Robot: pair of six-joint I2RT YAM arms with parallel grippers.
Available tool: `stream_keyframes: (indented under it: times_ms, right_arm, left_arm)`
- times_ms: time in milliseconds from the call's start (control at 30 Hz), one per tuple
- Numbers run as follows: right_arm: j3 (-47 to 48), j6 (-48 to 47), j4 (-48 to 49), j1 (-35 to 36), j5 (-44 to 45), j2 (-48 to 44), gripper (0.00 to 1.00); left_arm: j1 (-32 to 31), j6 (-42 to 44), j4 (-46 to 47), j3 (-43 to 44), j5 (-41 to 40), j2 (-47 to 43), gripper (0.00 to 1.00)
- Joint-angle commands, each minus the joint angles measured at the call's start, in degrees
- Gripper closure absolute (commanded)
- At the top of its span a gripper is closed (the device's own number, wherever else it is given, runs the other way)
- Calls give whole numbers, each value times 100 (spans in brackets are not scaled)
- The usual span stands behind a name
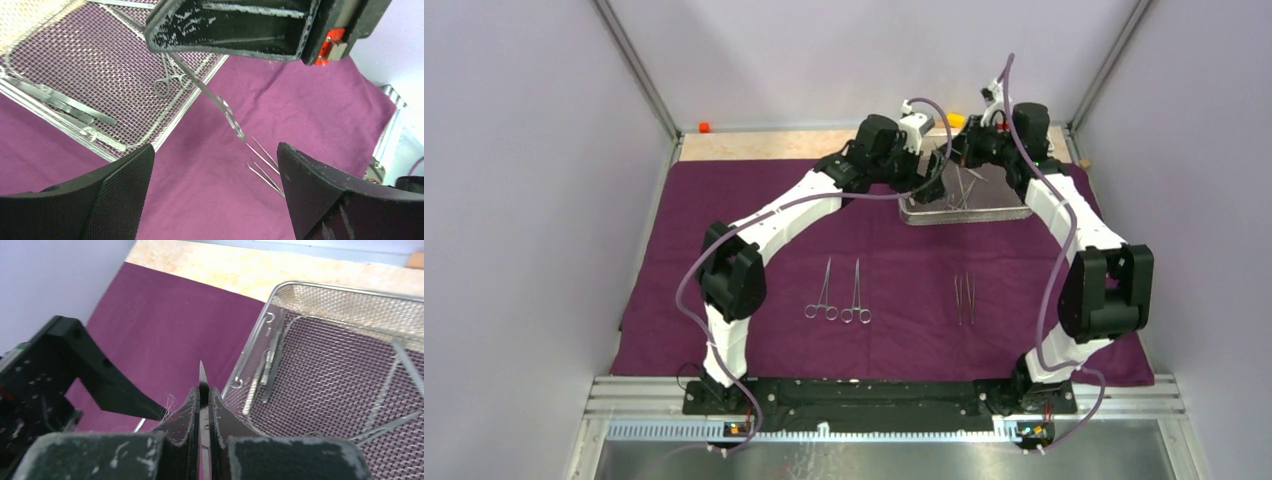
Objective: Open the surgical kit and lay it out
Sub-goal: Place the medical item in the surgical kit.
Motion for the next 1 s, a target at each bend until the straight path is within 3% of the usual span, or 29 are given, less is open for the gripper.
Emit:
stream_keyframes:
  times_ms: [0, 267, 567, 967]
  right_arm:
    - [-406, 895, 985, -11, -499, -505, 100]
    - [-1377, 1726, 2337, -12, -1244, -993, 100]
    - [-1997, 2497, 3478, 100, -1634, -1225, 100]
    - [-2429, 3319, 4976, 321, -1960, -1327, 100]
  left_arm:
    - [103, -479, 471, 41, 454, -90, 4]
    - [693, -1005, 2029, -1480, 2076, -794, 7]
    - [869, -1188, 3633, -2716, 3133, -1439, 8]
    - [895, -2271, 5307, -3018, 3776, -1257, 13]
